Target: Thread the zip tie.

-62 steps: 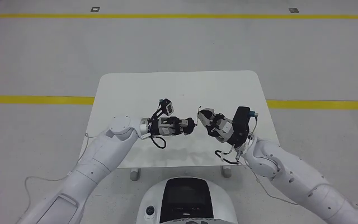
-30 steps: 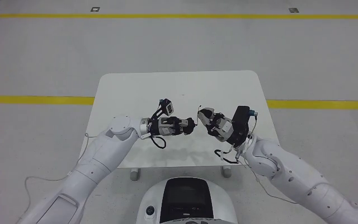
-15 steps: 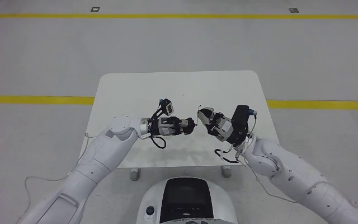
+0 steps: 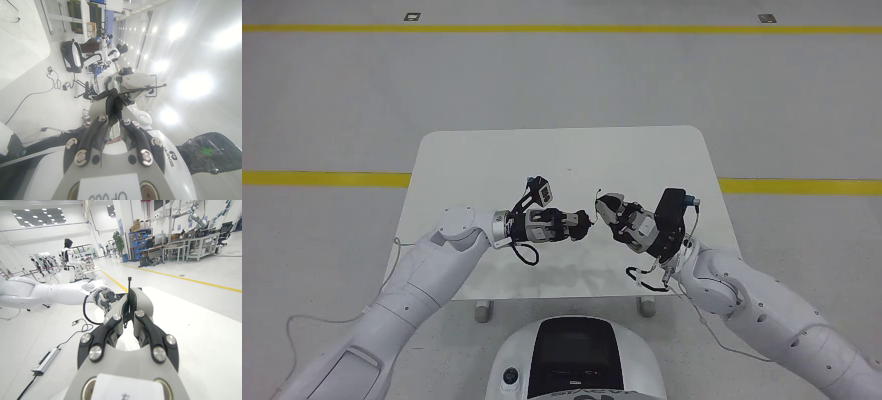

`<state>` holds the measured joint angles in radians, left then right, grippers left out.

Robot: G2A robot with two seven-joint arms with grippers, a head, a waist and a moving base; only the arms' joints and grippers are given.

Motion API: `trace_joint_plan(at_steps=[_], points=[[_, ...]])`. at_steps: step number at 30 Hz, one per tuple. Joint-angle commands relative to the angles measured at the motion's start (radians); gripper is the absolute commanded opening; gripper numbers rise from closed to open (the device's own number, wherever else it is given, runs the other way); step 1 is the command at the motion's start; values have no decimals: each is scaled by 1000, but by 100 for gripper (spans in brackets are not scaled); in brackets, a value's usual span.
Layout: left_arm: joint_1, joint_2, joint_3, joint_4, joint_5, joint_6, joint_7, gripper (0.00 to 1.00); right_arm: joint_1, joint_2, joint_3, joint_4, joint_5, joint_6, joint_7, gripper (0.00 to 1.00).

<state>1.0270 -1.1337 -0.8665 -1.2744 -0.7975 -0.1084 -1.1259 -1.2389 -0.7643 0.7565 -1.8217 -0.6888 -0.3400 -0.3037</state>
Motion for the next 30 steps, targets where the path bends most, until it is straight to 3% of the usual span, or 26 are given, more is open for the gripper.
trace_joint_plan(at_steps=[1, 30], points=[[0, 0, 0, 0, 0, 0, 0, 0, 0, 0, -2, 1, 1, 0, 1, 0], [0, 0, 0, 0, 0, 0, 0, 0, 26, -8, -40, 30, 16, 0, 18, 0]])
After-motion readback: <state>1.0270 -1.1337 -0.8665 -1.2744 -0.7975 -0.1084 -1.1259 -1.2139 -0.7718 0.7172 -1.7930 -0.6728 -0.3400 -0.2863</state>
